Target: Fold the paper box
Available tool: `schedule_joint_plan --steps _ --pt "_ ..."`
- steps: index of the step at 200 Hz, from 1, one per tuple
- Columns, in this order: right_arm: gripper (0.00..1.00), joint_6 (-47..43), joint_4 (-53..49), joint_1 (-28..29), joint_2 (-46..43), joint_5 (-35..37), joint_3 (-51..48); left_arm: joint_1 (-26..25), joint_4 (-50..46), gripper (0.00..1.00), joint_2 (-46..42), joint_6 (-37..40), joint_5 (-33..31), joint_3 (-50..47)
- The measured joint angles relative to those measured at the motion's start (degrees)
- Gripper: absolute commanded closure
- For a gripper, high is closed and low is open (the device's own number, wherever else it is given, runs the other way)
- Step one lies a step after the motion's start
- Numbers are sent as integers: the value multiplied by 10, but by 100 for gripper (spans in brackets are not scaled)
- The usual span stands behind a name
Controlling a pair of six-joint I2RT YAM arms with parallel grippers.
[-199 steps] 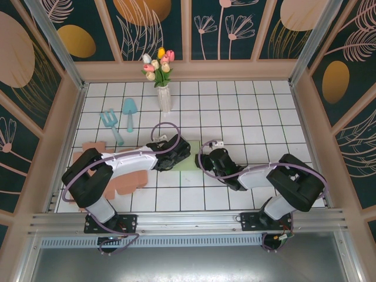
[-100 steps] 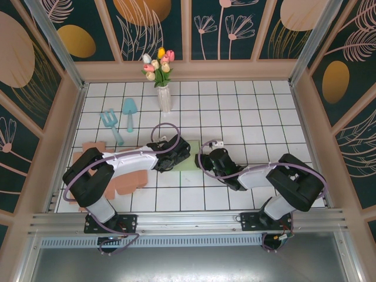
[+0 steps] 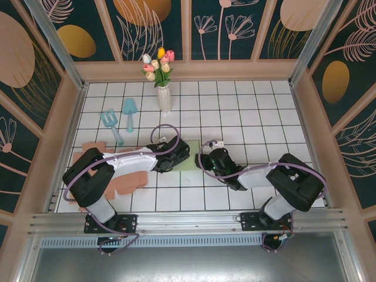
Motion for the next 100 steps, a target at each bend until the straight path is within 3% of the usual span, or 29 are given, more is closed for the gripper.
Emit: schedule_joint_plan --steps 100 --pt "35 0 -62 14 -63 -4 -17 2 12 8 -3 0 0 -7"
